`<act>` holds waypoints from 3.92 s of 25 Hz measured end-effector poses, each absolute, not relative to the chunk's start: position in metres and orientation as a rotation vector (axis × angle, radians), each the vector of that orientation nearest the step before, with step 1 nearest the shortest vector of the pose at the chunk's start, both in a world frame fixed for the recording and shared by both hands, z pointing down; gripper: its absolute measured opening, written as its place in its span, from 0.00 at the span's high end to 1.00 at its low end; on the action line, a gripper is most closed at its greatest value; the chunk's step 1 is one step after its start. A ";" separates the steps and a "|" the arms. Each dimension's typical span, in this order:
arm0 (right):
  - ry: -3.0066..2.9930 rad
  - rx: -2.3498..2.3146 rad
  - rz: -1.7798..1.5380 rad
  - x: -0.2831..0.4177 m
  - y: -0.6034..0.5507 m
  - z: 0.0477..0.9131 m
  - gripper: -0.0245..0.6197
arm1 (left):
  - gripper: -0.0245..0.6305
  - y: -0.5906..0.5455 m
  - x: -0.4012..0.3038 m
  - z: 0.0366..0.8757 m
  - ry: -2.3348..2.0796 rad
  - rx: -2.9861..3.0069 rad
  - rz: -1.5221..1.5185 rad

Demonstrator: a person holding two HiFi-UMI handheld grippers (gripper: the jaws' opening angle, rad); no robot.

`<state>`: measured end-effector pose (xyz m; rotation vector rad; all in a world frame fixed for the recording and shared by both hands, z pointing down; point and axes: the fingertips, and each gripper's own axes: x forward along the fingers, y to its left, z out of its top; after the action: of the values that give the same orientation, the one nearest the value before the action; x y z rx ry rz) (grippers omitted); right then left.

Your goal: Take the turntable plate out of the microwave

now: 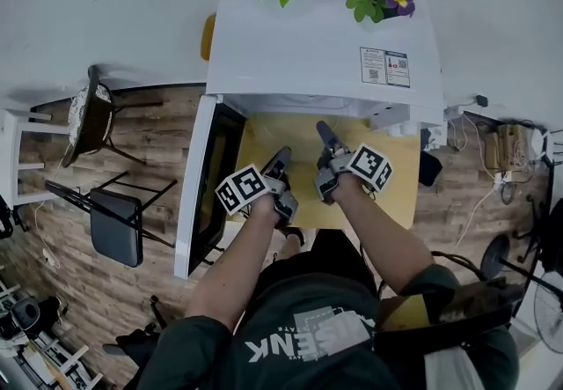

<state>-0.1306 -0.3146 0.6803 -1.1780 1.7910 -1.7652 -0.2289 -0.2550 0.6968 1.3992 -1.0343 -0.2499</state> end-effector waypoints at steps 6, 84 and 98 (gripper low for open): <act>1.736 -1.156 -1.825 -0.130 -0.291 0.689 0.82 | 0.86 -0.234 -0.234 0.699 -1.005 1.415 -0.248; 2.371 -0.365 -1.642 -0.051 -0.138 0.405 0.85 | 0.79 -0.078 -0.175 0.408 -1.439 1.833 -0.441; 2.359 -0.442 -1.590 -0.076 -0.112 0.380 0.85 | 0.79 -0.059 -0.206 0.382 -1.393 1.917 -0.380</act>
<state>-0.0764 -0.1121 0.3799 -0.4417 2.3592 -1.5904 -0.2059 -0.0585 0.3815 1.9173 -1.3930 -0.3796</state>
